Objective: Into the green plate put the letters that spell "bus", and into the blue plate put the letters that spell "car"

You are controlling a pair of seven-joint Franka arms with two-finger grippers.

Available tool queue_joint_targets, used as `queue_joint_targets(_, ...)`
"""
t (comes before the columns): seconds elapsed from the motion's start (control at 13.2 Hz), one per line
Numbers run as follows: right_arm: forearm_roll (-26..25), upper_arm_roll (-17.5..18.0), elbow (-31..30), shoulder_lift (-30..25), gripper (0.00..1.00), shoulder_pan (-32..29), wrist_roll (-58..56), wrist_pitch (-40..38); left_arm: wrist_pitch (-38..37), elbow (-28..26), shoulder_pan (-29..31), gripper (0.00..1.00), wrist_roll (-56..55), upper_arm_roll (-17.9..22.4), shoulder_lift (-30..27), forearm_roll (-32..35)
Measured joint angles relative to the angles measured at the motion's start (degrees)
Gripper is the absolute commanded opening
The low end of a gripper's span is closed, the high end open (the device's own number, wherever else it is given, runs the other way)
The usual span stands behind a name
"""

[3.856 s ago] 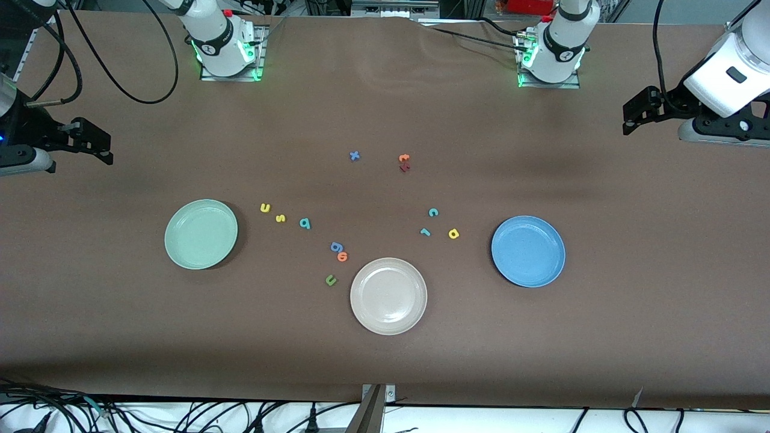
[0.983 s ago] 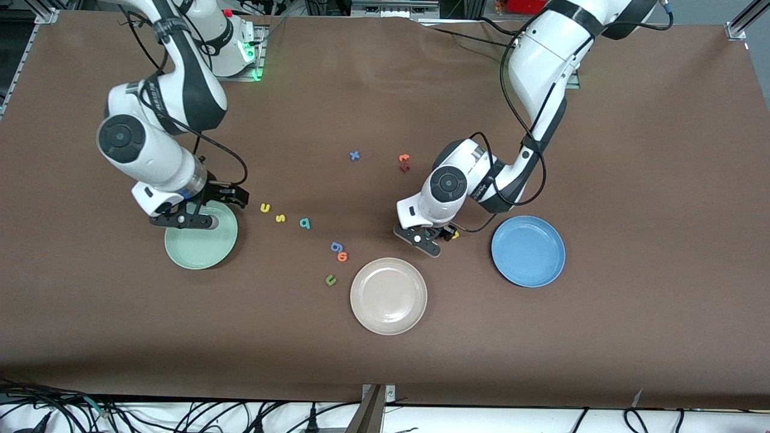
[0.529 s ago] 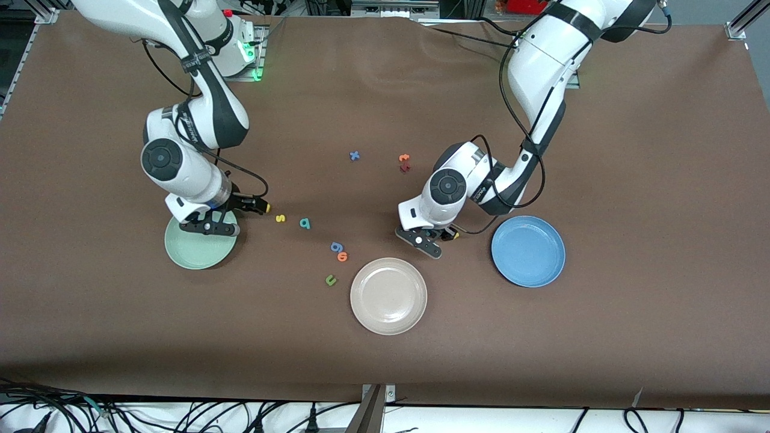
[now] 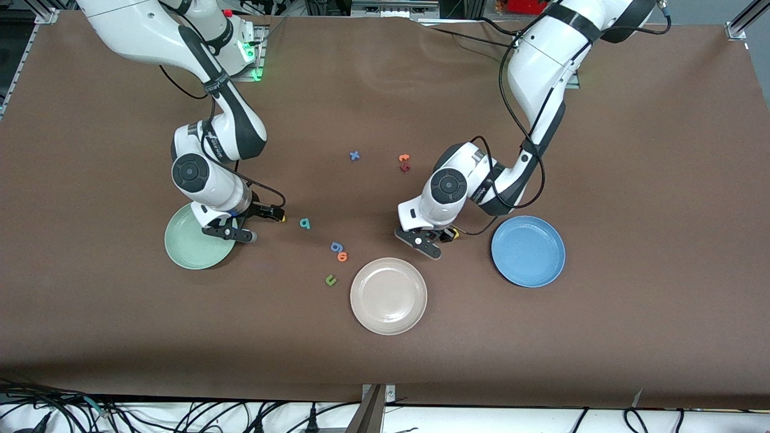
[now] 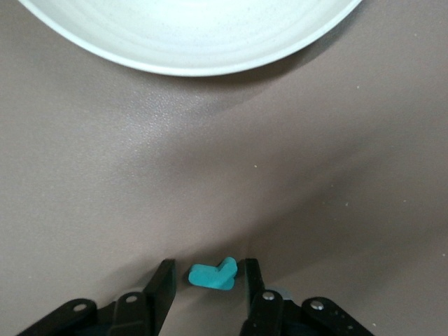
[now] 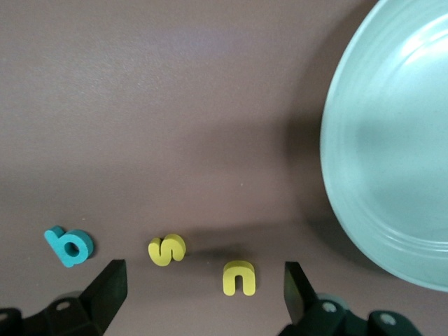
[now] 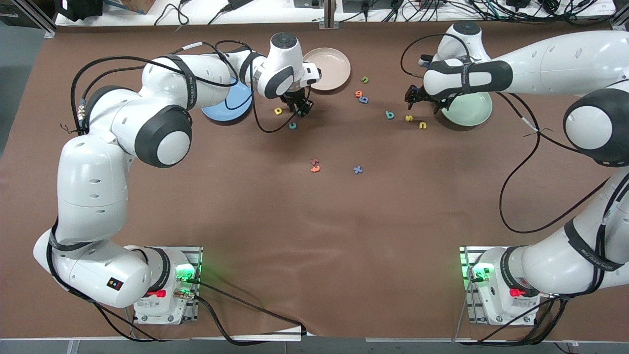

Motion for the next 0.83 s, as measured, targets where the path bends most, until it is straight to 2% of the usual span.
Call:
queue_joint_targets(0.23,0.3,0.2,-0.2,0.7,0.99,0.0,1.8,0.0,0.2,0.3,0.0,0.17,0.0,0.2,0.0,0.5)
queue_joint_targets(0.68,0.3,1.3,-1.7,1.3,0.99,0.0,3.6,-0.1,0.1,0.9,0.4,0.17,0.0,0.5,-0.2,0.5)
queue_joint_targets(0.83,0.3,1.3,-2.1,1.8,0.99,0.0,3.6,-0.1,-3.8,2.0,2.2,0.2,0.0,0.7,-1.6,0.5)
